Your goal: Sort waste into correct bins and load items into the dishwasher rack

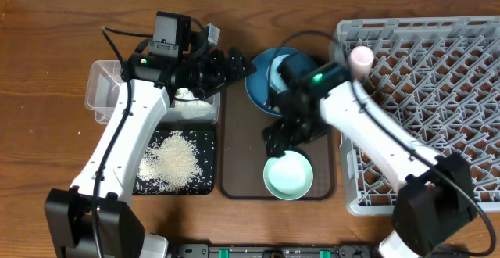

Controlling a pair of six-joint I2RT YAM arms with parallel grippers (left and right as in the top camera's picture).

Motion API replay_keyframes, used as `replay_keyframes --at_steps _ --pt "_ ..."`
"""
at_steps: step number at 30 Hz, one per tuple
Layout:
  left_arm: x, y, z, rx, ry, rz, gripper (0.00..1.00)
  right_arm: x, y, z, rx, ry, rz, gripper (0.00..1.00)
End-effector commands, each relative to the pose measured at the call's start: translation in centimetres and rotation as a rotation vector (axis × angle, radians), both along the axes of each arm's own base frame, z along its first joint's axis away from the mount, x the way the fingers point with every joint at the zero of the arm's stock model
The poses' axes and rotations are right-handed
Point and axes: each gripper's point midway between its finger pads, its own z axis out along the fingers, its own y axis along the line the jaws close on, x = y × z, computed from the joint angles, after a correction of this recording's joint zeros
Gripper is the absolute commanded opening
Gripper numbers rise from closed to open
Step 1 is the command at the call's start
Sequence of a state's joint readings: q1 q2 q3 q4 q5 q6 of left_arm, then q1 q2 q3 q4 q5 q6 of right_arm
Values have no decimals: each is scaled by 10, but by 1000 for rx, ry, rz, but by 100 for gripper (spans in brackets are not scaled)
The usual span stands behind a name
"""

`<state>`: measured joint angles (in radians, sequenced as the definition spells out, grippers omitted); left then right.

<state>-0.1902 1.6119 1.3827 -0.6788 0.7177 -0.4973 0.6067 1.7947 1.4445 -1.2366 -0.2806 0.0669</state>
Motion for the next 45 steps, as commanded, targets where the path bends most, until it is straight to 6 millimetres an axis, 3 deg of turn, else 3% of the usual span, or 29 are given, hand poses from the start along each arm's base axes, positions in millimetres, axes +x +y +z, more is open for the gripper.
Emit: replay_keyframes --at_steps 1,7,14,18,21,22,36,40,45 --pt "4 8 6 6 -21 24 94 -3 -19 -21 -188 -51 -18 99" --pt "11 24 5 7 -18 67 94 -4 -35 -40 -300 -103 -29 98" --pt "13 28 5 8 -18 79 94 -14 -46 -67 -323 -88 -29 76" --pt "13 28 5 8 -18 79 94 -19 -49 -78 -324 -86 -28 31" --pt "13 28 5 7 -18 78 95 -18 -48 -79 -321 -89 -29 5" --pt "13 28 5 8 -18 79 94 -18 -48 -79 -320 -90 -29 1" --pt "13 28 5 8 -18 79 94 -10 -46 -80 -305 -119 -8 1" --pt "13 28 5 8 -18 79 94 19 -56 -67 -387 -251 -11 1" --pt "13 28 5 8 -18 79 94 74 -69 -16 -514 -481 -54 1"
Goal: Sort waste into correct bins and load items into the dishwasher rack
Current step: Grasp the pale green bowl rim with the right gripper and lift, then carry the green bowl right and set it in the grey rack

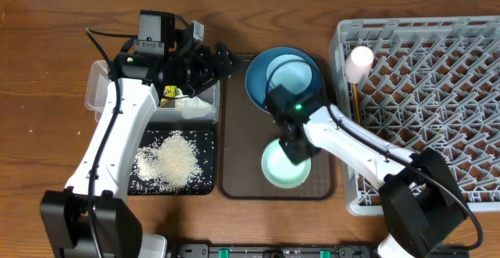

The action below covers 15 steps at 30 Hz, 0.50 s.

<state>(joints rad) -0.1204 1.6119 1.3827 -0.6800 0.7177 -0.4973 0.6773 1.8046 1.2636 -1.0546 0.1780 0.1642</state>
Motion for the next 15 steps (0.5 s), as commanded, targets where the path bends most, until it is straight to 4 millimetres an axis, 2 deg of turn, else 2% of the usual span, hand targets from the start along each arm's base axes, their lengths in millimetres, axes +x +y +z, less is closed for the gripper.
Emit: replay_keyframes --at_steps 1,5,9,11,15 --pt "1 2 6 8 -18 9 94 62 -20 49 -162 -280 -20 1" --pt "1 2 6 8 -18 9 94 112 -40 113 -316 -569 -86 1" --pt "1 2 6 8 -19 9 94 146 -64 169 -513 -814 -121 1" --pt "1 2 6 8 -19 9 95 160 -74 183 -588 -848 -93 1" --pt "1 2 6 8 -18 9 94 183 -99 197 -678 -821 -24 1"
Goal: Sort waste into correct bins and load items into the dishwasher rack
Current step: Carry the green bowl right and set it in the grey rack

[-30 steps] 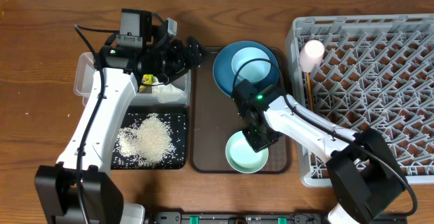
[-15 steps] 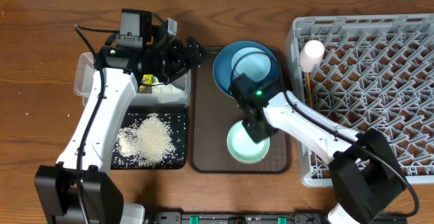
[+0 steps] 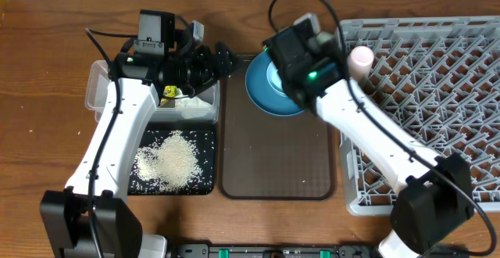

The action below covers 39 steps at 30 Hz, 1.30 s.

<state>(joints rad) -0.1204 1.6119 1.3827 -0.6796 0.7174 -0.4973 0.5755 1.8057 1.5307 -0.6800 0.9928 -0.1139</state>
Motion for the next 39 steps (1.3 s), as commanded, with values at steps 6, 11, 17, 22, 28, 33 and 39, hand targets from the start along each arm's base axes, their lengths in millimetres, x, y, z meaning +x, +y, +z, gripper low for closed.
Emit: replay_keyframes --at_steps 6,11,17,22,28,33,39 --pt "1 2 6 8 -18 9 94 42 -108 54 -287 -27 -155 1" --pt "1 2 6 8 -18 9 94 59 -178 70 -322 -31 -210 1" --pt "1 2 6 8 -18 9 95 55 -270 84 -478 73 -307 1" --pt "1 2 6 8 -18 9 94 42 -331 82 -478 60 -435 1" --pt "1 2 6 8 -18 9 94 32 -384 59 -475 86 -531 1" --pt "1 2 6 8 -18 9 94 35 -409 23 -531 213 -530 1" --pt "1 2 6 8 -18 8 95 48 -409 -25 -538 301 -496 1"
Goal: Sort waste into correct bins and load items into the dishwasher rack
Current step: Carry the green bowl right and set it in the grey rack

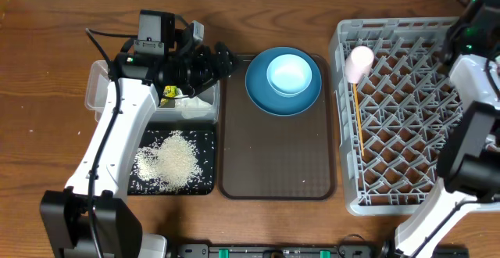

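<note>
A blue plate (262,94) with a pale blue bowl (290,74) on it sits at the far end of the brown tray (275,156). The grey dishwasher rack (422,133) at the right holds a pink cup (360,60) and a wooden stick (358,121). My left gripper (225,60) hovers at the right edge of the clear bin (100,94), fingers apart and empty. My right arm (474,62) reaches over the rack's far right corner; its gripper is cut off by the frame's top edge. No mint bowl is in view.
A black tray (205,181) with a heap of rice (173,160) lies at the front left. The clear bin holds a white piece (197,108) and a yellow-green scrap (168,92). Brown tabletop surrounds everything.
My right arm has moved from over the blue plate to the rack's far right corner, uncovering the plate and pale blue bowl. The left arm has not moved.
The mint bowl stood at the near end of the brown tray with my right gripper beside it, then over it. By 1.3 s ago the bowl was gone from the tray and the right arm was over the plate. Now that arm is beyond the rack.
</note>
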Controlling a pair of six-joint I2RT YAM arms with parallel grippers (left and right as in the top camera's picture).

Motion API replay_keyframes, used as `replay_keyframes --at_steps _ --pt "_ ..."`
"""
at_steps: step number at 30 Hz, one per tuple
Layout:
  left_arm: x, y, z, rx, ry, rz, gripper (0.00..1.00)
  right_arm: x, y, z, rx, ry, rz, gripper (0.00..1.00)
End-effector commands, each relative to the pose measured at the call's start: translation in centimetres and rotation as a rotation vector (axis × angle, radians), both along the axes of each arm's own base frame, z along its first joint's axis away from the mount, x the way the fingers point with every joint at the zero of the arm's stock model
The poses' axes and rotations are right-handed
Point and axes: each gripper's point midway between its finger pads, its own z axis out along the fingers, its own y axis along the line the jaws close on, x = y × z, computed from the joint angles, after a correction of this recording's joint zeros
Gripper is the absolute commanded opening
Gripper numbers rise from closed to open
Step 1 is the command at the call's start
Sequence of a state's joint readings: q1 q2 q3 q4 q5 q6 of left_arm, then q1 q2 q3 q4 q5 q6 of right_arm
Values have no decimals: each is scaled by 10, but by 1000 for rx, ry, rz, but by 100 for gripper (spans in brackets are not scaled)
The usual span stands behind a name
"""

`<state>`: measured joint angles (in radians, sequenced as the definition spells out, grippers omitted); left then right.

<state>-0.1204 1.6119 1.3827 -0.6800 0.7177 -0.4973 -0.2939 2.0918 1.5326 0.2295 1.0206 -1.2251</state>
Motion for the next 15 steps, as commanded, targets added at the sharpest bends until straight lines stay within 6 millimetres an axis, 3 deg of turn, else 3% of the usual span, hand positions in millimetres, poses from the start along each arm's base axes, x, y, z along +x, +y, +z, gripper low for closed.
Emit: replay_keyframes --at_steps 1,5,10,15 --pt "1 2 6 8 -18 9 94 10 6 -18 -1 59 18 1" --pt "1 2 6 8 -18 9 94 19 27 -36 -1 111 34 1" --pt "1 2 6 8 -18 9 94 32 55 -37 -7 116 80 1" --pt "1 2 6 8 -18 9 94 35 72 -38 -13 135 92 1"
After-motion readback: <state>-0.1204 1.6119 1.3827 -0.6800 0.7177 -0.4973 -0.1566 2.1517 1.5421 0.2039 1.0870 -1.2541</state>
